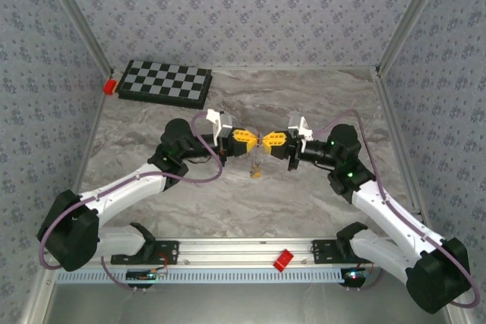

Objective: Put the keys on the keyring

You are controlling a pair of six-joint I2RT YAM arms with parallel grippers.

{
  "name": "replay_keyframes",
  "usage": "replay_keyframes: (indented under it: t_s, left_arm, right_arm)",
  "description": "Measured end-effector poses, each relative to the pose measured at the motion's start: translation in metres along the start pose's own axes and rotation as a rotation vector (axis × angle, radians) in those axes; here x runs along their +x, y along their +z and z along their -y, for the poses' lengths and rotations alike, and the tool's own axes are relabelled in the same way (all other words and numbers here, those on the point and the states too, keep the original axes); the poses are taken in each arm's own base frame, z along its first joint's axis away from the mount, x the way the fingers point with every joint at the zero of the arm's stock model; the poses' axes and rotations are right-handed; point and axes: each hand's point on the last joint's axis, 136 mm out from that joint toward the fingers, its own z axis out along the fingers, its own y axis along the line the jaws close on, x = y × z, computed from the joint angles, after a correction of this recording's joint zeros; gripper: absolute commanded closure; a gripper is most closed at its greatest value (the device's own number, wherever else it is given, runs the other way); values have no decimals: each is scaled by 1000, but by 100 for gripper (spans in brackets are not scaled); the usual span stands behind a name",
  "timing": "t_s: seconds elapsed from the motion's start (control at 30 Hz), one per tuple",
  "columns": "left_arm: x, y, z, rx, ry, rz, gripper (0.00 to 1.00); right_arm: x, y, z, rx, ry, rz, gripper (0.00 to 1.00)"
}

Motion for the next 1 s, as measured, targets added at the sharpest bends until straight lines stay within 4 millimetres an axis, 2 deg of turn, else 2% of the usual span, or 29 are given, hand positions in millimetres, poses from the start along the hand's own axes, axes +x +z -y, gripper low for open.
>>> replay_keyframes:
  t_s: [0.03, 0.1, 0.13, 0.3, 0.7, 1.0]
  left_arm:
    - [-1, 0, -1, -7, -6, 3, 100]
    - [-2, 0, -3, -16, -13, 11, 100]
    - [-4, 0, -5, -28, -13, 17, 100]
    - [-10, -3, -14, -73, -11, 42, 100]
    - [-16, -3, -14, -76, 8, 64, 100]
    - [-27, -2, -16, -78, 60, 127, 100]
  right_arm:
    - [0, 0, 0, 8, -10, -2, 93]
    - [3, 1, -2, 12, -24, -11, 77]
    - [5, 2, -5, 4, -27, -17, 72]
    - [11, 5, -12, -9, -45, -37, 59]
    - [17, -2, -3, 82, -32, -48, 57]
    - [19, -14, 21, 216, 68, -18, 53]
